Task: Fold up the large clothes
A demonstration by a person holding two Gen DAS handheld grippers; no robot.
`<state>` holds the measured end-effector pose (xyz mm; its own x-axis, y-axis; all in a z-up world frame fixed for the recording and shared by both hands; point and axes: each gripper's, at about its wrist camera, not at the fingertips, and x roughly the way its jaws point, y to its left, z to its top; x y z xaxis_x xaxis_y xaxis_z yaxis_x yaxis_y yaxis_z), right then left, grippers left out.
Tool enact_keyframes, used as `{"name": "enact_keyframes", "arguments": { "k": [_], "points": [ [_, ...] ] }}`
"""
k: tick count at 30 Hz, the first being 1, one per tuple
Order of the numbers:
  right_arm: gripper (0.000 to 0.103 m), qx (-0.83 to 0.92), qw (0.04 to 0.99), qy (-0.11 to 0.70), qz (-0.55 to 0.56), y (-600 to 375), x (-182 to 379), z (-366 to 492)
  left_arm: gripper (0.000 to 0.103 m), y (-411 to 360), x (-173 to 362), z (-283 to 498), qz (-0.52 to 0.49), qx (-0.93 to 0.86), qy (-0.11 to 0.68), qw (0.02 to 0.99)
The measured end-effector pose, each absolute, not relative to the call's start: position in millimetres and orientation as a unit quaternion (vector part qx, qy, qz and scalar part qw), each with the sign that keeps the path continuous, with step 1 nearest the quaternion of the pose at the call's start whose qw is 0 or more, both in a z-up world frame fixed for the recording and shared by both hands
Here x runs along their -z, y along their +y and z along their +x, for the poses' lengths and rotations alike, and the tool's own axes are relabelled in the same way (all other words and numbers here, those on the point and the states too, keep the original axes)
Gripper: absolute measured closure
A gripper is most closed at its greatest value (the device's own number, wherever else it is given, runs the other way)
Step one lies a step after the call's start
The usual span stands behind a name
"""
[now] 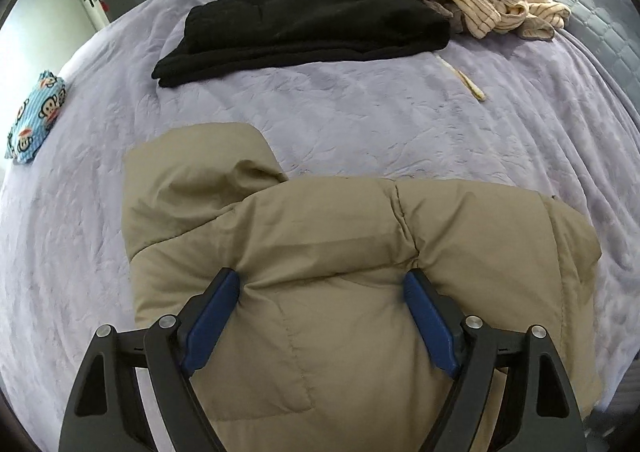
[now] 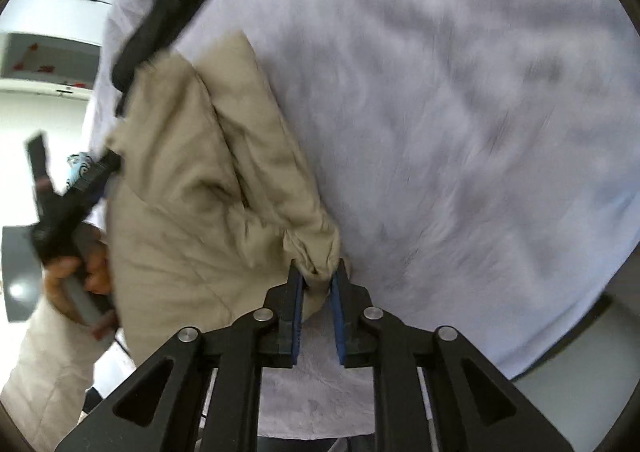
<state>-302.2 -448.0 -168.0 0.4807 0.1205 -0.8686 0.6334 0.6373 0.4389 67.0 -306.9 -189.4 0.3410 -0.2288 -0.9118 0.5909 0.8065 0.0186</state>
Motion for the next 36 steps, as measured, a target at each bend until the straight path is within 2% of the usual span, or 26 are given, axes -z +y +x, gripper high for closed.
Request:
{"name": "enact_keyframes", "arguments": {
  "k": [1, 3, 4, 7, 9, 11, 13, 17, 25, 33, 34, 35, 36],
  "points": [
    [0.078, 0.165, 0.778, 0.471, 0.382, -449.4, 154.9, -300.2, 0.019, -306.1, 190.2, 67.4, 0.175, 0.256, 0.514, 0.799],
    [0.036, 0.153, 0.793, 0.457, 0.373, -454.7, 137.9, -292.3, 0.019, -302.9, 189.3, 66.3, 0.177, 0.256, 0.513, 0.800],
    [0.034, 0.137, 0.803, 0.449, 0.368, -455.9, 129.9, -282.6, 0.019, -303.4, 189.3, 66.2, 0.178, 0.256, 0.512, 0.800],
    [0.038, 0.108, 0.819, 0.452, 0.336, -450.9, 119.6, -231.5, 0.019, -303.4, 189.9, 64.7, 0.185, 0.253, 0.510, 0.801],
    [0.047, 0.097, 0.821, 0.461, 0.324, -445.0, 118.7, -197.6, 0.018, -304.2, 190.6, 64.0, 0.190, 0.250, 0.509, 0.802],
    [0.051, 0.089, 0.812, 0.489, 0.306, -434.7, 136.3, -171.8, 0.018, -304.1, 189.4, 63.6, 0.194, 0.246, 0.508, 0.802],
    [0.051, 0.106, 0.796, 0.527, 0.279, -426.5, 157.2, -160.0, 0.018, -301.3, 184.1, 62.9, 0.196, 0.238, 0.512, 0.802],
    [0.051, 0.115, 0.786, 0.535, 0.288, -425.5, 179.8, -156.3, 0.018, -288.7, 169.2, 57.5, 0.195, 0.232, 0.524, 0.796],
    [0.050, 0.111, 0.779, 0.541, 0.296, -431.7, 180.8, -150.9, 0.018, -239.0, 139.9, 29.0, 0.169, 0.202, 0.554, 0.789],
    [0.048, 0.122, 0.782, 0.542, 0.285, -423.9, 166.8, -158.4, 0.018, -203.7, 132.8, 3.5, 0.160, 0.191, 0.573, 0.781],
    [0.048, 0.124, 0.783, 0.541, 0.282, -421.7, 163.8, -160.1, 0.014, -197.7, 132.6, 1.7, 0.153, 0.189, 0.574, 0.781],
    [0.048, 0.125, 0.783, 0.540, 0.281, -420.4, 161.5, -161.9, 0.002, -194.1, 132.7, 1.1, 0.149, 0.190, 0.576, 0.781],
    [0.048, 0.127, 0.784, 0.539, 0.279, -418.6, 158.7, -164.3, 0.001, -189.7, 132.7, 0.3, 0.143, 0.191, 0.576, 0.782]
  ]
}}
